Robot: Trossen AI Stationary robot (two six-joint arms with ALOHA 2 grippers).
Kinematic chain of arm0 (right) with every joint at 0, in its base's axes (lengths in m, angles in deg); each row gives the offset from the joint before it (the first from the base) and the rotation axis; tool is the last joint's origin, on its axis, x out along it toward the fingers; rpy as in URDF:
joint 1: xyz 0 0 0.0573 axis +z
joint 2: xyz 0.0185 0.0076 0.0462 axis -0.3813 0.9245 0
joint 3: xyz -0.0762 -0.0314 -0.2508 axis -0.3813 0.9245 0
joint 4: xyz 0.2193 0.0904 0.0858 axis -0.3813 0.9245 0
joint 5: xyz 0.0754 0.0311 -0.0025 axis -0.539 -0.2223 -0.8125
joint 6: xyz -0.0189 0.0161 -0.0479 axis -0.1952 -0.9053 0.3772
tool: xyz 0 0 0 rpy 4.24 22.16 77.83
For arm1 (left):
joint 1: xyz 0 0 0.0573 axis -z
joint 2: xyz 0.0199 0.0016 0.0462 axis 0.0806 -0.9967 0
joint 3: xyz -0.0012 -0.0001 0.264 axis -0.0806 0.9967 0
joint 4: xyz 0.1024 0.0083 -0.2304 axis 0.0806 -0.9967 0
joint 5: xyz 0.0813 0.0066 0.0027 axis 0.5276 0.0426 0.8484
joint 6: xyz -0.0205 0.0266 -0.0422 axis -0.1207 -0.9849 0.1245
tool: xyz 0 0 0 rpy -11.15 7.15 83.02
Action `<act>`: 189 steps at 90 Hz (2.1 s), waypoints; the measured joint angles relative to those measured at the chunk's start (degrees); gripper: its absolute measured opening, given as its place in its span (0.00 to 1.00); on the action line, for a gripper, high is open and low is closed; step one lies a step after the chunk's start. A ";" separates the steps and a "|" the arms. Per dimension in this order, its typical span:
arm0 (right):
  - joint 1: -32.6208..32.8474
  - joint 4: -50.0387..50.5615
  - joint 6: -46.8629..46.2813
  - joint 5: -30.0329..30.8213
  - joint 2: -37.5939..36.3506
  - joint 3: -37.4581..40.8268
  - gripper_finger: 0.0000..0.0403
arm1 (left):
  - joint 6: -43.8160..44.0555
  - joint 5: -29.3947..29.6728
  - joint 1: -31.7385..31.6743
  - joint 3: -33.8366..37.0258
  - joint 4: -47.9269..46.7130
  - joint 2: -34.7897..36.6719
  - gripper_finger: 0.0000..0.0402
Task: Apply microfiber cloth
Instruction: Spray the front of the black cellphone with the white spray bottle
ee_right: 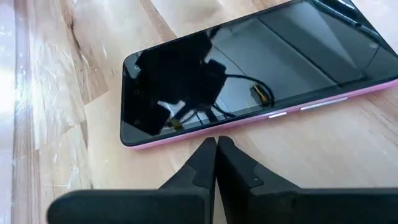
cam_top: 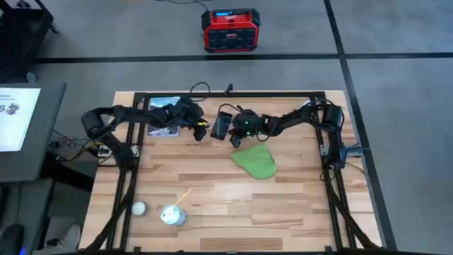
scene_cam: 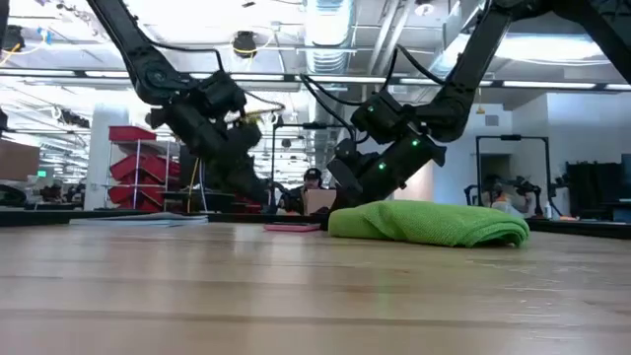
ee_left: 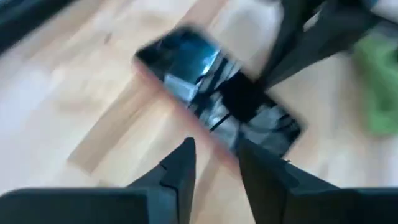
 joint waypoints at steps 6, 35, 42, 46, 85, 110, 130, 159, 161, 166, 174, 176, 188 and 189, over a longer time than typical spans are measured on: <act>0.13 -0.40 0.00 -0.23 0.02 0.04 0.00 | 0.00 0.00 0.00 0.00 0.57 -1.79 0.30; 0.20 -0.51 0.64 -0.69 0.02 0.04 0.00 | 6.97 -7.42 -0.09 -0.56 7.44 -8.66 0.31; 0.22 -0.51 1.33 -0.69 0.02 0.02 0.00 | 8.26 -8.51 -0.11 -1.37 7.59 -9.63 0.31; 0.22 -0.51 1.33 -0.69 0.02 0.02 0.00 | 8.82 -9.62 -0.11 -1.78 7.88 -10.03 0.31; 0.33 -0.81 2.83 -0.71 0.04 0.00 0.00 | 12.23 -12.92 0.27 -3.78 7.54 -10.84 0.31; 0.92 0.09 5.44 -0.43 0.07 -1.08 0.00 | 13.19 -14.01 0.52 -3.78 8.31 -10.86 0.31; 0.98 0.17 5.88 1.73 0.02 -0.22 0.00 | 12.70 -15.90 0.61 -3.78 7.62 -10.85 0.31; 0.18 0.58 7.34 -0.15 -0.07 -0.03 0.00 | 12.58 -18.34 0.83 -3.78 7.37 -10.84 0.31; 0.18 0.54 7.29 0.18 -0.07 -0.02 0.00 | 12.57 -18.38 0.83 -3.78 7.34 -10.84 0.31; 0.30 0.54 6.64 2.00 -0.07 0.00 0.00 | 12.54 -18.46 0.83 -3.78 7.46 -10.84 0.31; 0.79 0.13 7.34 0.40 -0.02 -0.02 0.00 | 12.04 -19.78 1.20 -4.54 11.88 -10.61 0.31; 0.69 -0.05 8.29 -1.45 0.00 -0.02 0.00 | 12.00 -19.98 1.31 -4.55 12.80 -10.44 0.31; 1.10 -0.12 6.31 4.95 0.01 0.04 0.00 | 13.73 -21.15 1.34 -4.14 14.99 -10.78 0.31; 1.14 -0.09 6.24 5.50 0.00 0.04 0.00 | 13.80 -21.14 1.36 -4.16 15.09 -10.76 0.31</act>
